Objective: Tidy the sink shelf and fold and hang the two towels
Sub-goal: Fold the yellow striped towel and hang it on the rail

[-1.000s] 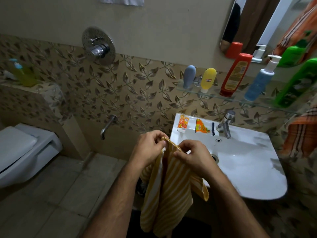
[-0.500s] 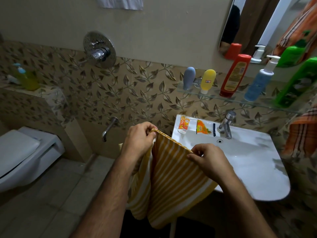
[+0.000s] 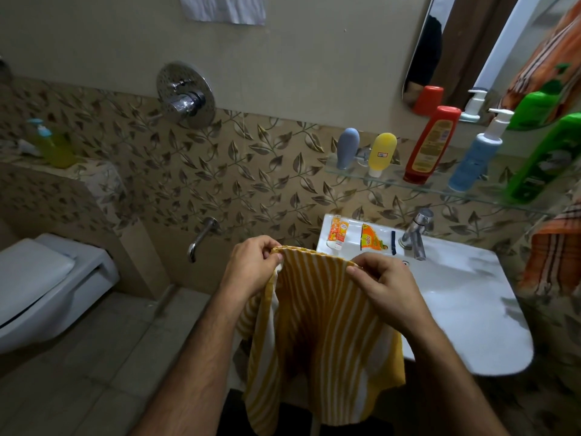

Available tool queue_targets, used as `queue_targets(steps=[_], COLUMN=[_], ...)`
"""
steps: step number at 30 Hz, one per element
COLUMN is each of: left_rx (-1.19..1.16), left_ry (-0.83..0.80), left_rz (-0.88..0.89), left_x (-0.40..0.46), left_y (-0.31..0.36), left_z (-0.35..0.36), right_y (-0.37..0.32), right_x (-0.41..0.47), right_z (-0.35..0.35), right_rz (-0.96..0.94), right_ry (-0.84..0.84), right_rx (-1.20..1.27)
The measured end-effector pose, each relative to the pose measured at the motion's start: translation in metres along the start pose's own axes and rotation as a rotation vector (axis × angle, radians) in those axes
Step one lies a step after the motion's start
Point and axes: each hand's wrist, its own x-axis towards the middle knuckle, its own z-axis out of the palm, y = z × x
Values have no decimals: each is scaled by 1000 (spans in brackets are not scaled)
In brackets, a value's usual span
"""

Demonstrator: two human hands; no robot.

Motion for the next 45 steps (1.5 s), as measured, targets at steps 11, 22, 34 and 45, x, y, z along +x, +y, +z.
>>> queue_targets(steps=[11, 22, 34, 45], left_rx=[-344, -255, -123, -350], left_ry=[-276, -354, -102, -36], left_rz=[145, 192, 128, 53], left_x=[-23, -19, -11, -1], left_y=[-4, 13, 13, 4], left_z=[25, 33, 24, 20], right_y=[0, -3, -2, -14], right_x=[10, 1, -2, -11], right_z=[32, 21, -6, -5], right_rz=[18, -26, 250, 67], right_ry=[-48, -121, -246, -368], right_rx=[-75, -242, -153, 428])
